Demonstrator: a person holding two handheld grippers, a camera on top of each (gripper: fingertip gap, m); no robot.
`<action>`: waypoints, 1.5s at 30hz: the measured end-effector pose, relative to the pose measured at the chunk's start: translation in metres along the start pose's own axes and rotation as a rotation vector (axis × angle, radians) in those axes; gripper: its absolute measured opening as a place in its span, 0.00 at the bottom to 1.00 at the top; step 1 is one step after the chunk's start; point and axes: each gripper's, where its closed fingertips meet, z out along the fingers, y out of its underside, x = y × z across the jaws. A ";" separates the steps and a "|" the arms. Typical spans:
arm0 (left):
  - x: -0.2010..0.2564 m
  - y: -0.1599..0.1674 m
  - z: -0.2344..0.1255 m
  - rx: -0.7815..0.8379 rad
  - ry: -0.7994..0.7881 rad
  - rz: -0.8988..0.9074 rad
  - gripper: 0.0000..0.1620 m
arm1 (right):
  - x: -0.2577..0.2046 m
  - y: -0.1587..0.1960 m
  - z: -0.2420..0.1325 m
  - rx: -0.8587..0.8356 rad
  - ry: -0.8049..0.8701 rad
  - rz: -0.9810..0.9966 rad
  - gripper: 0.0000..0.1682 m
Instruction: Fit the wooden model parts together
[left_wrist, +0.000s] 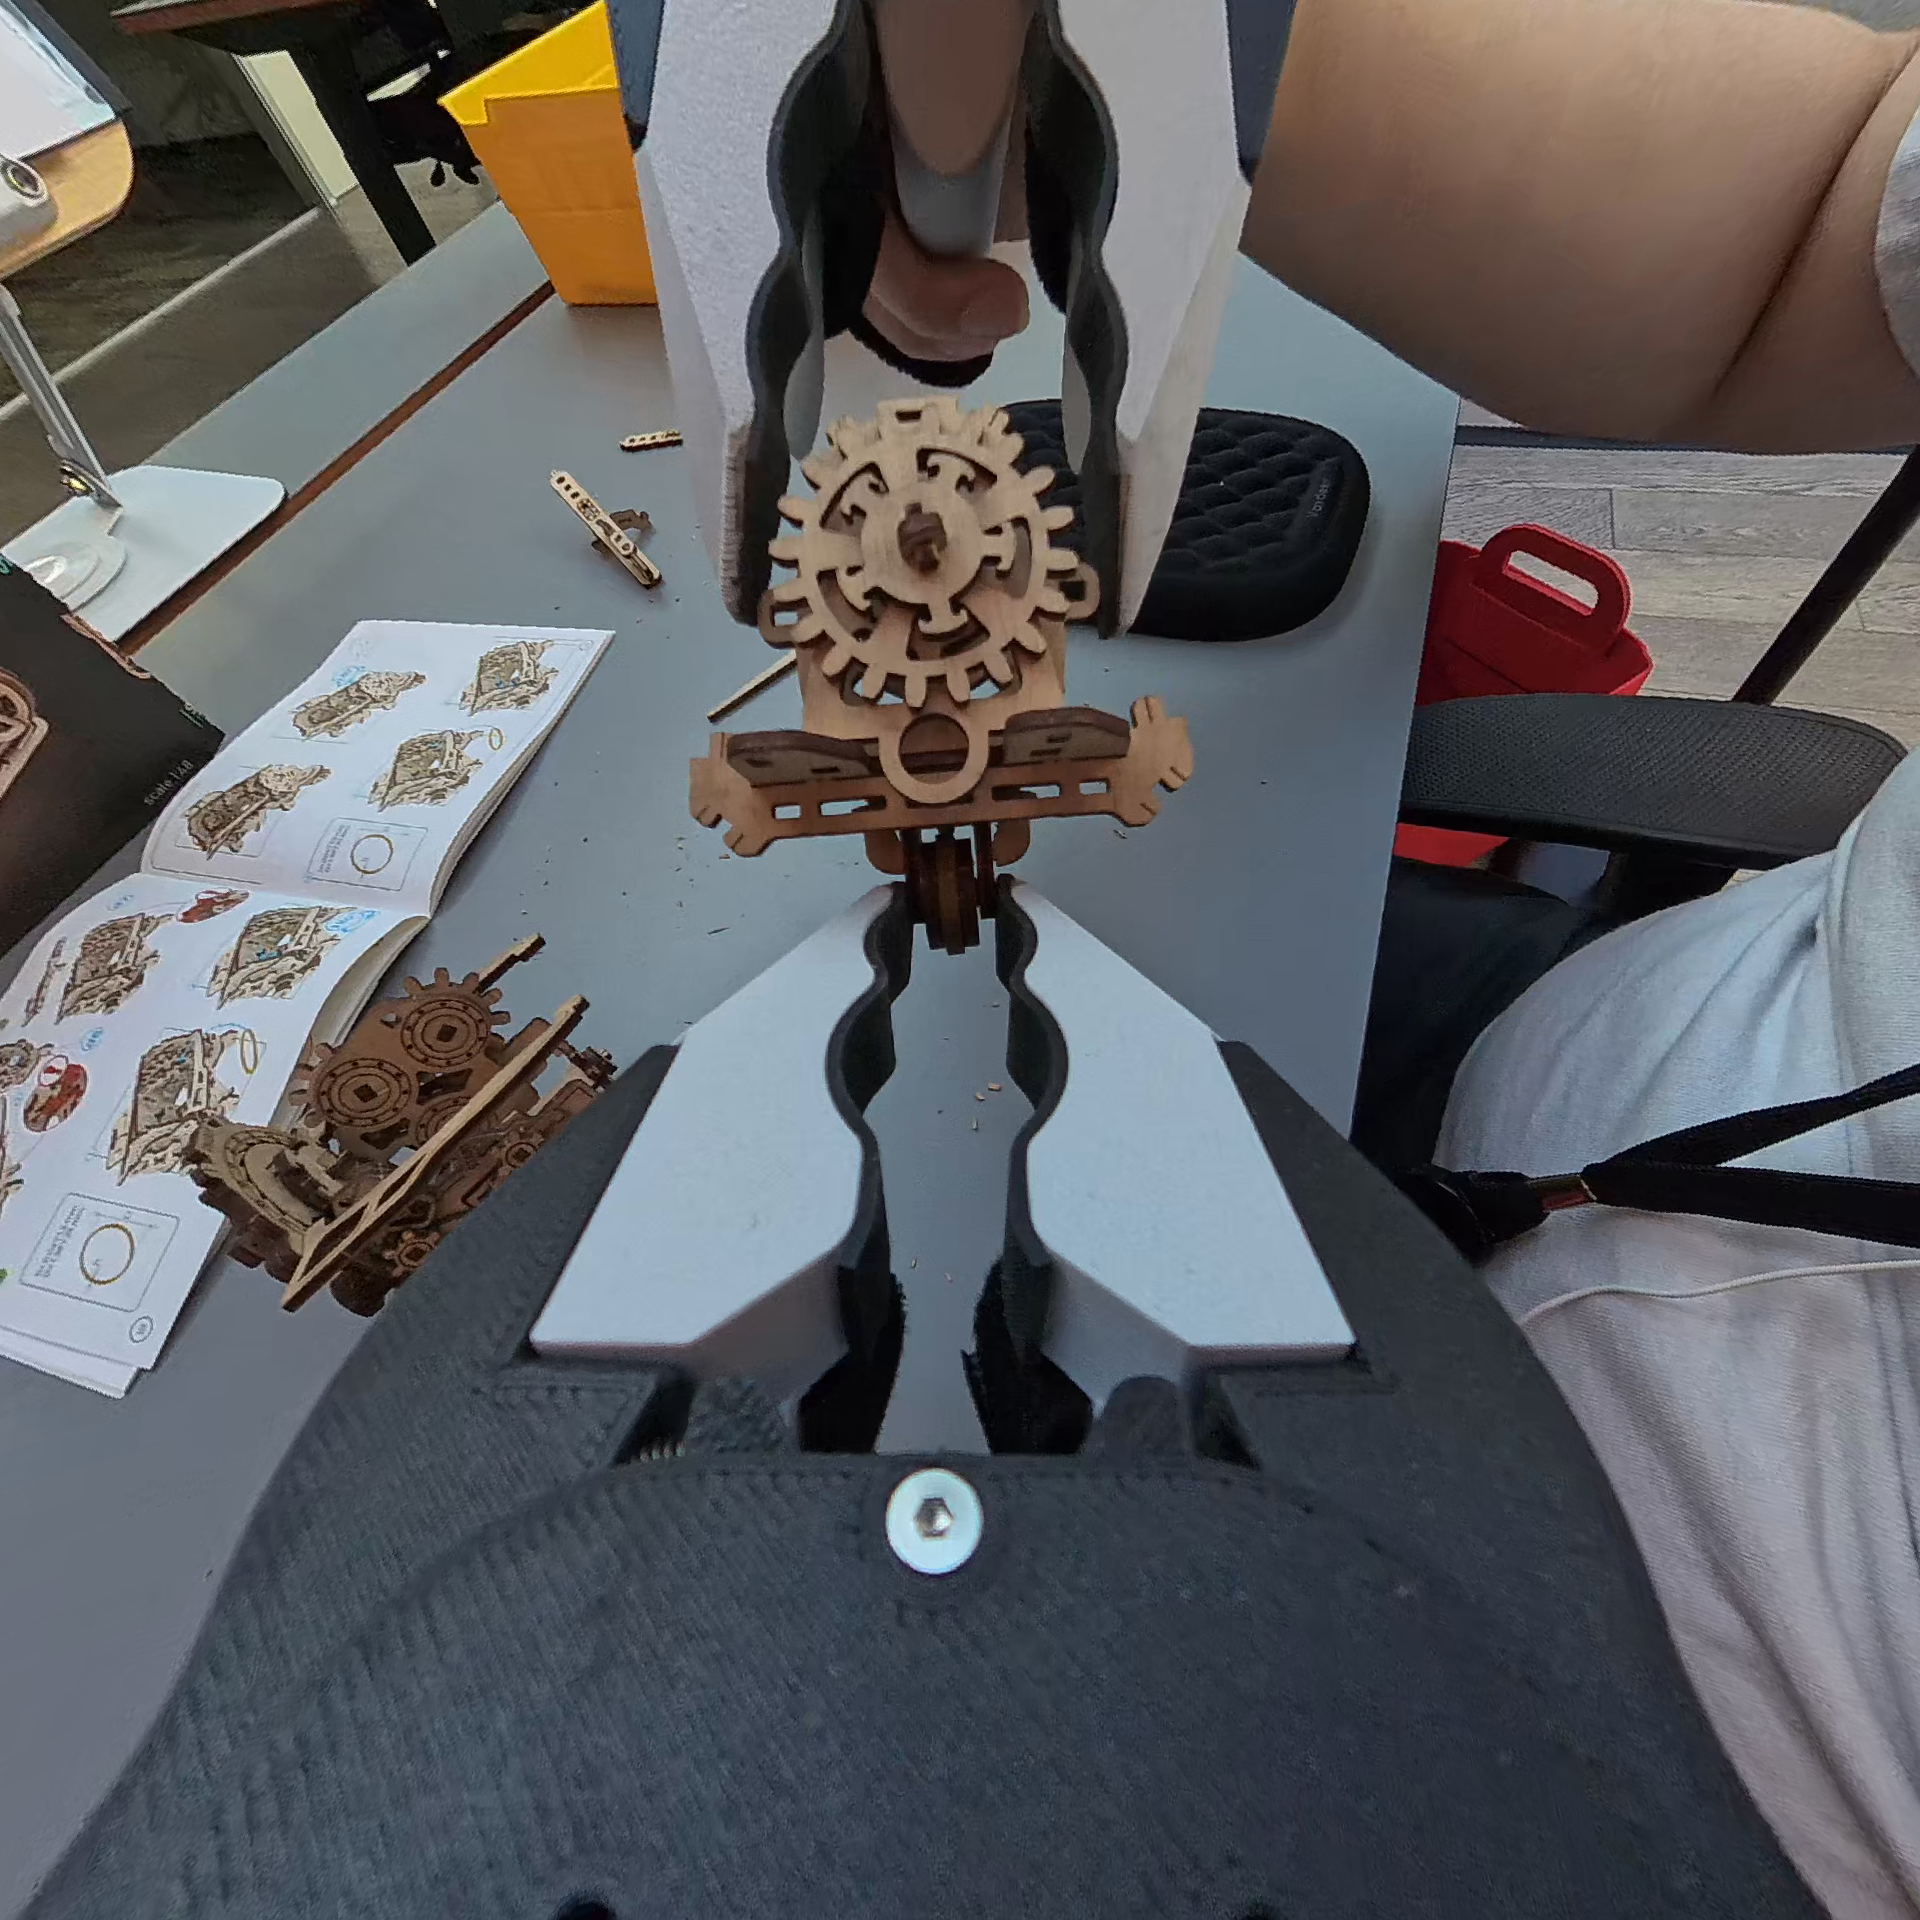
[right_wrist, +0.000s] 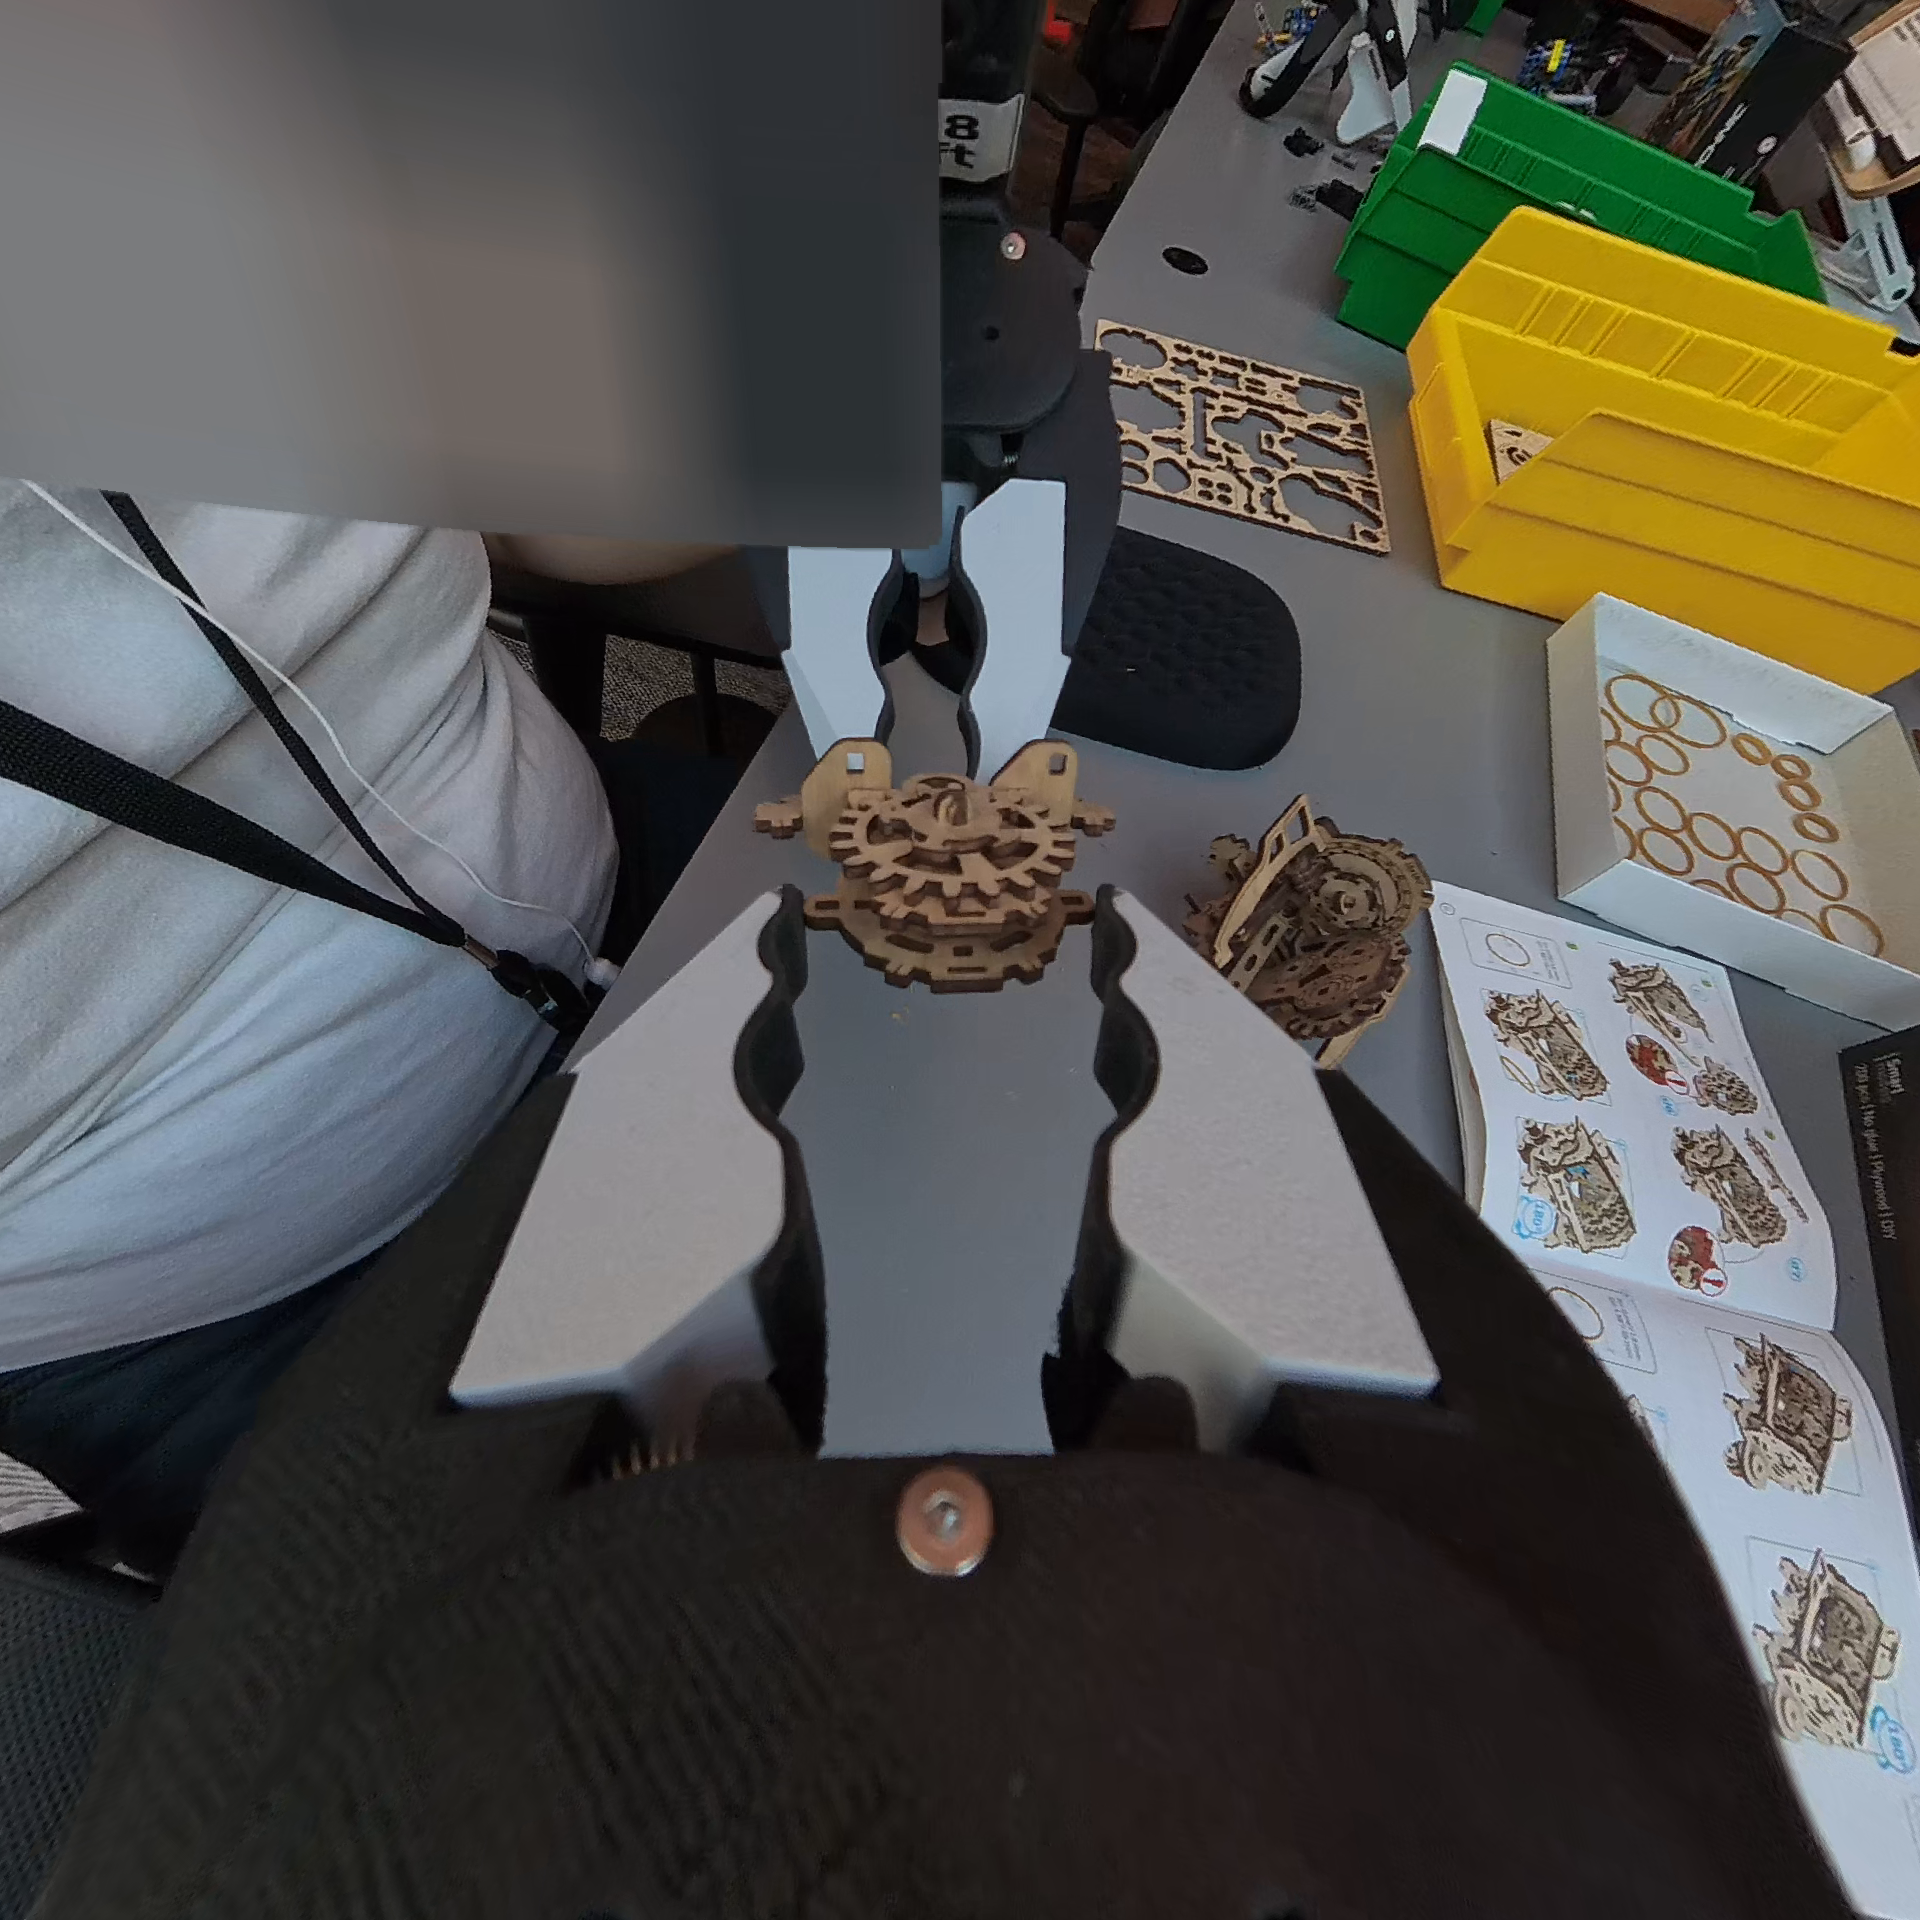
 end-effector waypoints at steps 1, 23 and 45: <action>-0.001 0.000 0.000 0.006 -0.004 -0.008 0.09 | 0.001 0.001 0.000 -0.005 0.011 -0.008 0.32; -0.166 0.048 -0.035 0.002 0.405 -0.282 0.32 | 0.054 0.068 0.008 -0.183 0.149 0.296 0.32; -0.160 0.056 -0.021 0.057 0.711 -0.347 0.32 | 0.060 0.071 0.003 -0.025 0.177 0.279 0.32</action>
